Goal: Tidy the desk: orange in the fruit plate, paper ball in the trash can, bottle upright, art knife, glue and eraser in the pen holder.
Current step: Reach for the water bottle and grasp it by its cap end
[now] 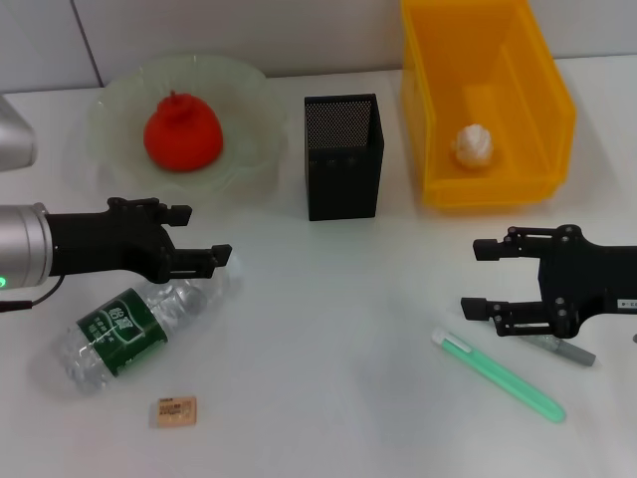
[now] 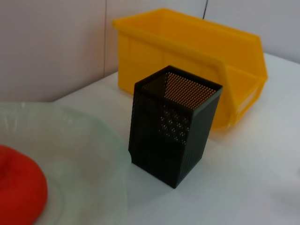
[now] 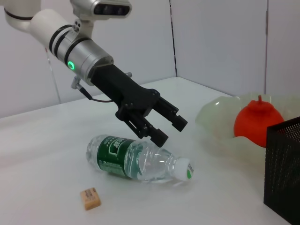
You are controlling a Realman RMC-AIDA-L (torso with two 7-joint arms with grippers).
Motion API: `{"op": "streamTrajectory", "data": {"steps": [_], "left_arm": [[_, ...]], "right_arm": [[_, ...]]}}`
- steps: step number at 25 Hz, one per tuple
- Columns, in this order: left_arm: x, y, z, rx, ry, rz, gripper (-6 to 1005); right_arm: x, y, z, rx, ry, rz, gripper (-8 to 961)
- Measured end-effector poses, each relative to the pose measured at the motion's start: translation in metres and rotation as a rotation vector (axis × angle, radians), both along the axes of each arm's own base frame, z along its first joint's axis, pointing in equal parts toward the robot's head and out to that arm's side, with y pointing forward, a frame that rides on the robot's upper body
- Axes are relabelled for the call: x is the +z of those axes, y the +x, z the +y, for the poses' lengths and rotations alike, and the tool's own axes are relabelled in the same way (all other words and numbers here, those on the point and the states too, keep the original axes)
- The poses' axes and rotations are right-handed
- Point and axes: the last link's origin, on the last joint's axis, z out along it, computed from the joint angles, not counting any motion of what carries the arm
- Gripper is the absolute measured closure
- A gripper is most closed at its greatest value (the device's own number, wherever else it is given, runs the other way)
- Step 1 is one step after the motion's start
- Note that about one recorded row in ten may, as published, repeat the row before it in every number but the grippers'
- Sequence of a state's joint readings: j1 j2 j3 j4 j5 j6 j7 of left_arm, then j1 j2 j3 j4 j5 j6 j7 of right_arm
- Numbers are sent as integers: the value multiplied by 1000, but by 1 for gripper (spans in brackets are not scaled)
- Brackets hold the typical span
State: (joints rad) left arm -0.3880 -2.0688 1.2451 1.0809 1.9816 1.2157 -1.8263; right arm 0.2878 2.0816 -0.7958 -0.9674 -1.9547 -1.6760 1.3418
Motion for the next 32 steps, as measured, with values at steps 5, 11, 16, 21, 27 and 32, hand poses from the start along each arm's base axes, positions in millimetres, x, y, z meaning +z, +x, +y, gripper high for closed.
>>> {"op": "streamTrajectory", "data": {"steps": [5, 11, 16, 21, 27, 32], "left_arm": [[-2, 7, 5, 47, -14, 40, 249], [-4, 18, 6, 67, -16, 102, 249], [-6, 29, 4, 64, -19, 163, 250], [-12, 32, 4, 94, -24, 247, 250], [-20, 35, 4, 101, -42, 287, 264], [-25, 37, 4, 86, -47, 296, 332]], "right_arm": [[0, 2, 0, -9, 7, 2, 210], [-4, 7, -2, -26, 14, 4, 210], [-5, 7, -2, -27, 13, 7, 210], [-7, 8, -3, -33, 7, 14, 210], [-7, 8, -3, -33, 6, 17, 210], [-9, 7, -3, -27, 4, 19, 210]]}}
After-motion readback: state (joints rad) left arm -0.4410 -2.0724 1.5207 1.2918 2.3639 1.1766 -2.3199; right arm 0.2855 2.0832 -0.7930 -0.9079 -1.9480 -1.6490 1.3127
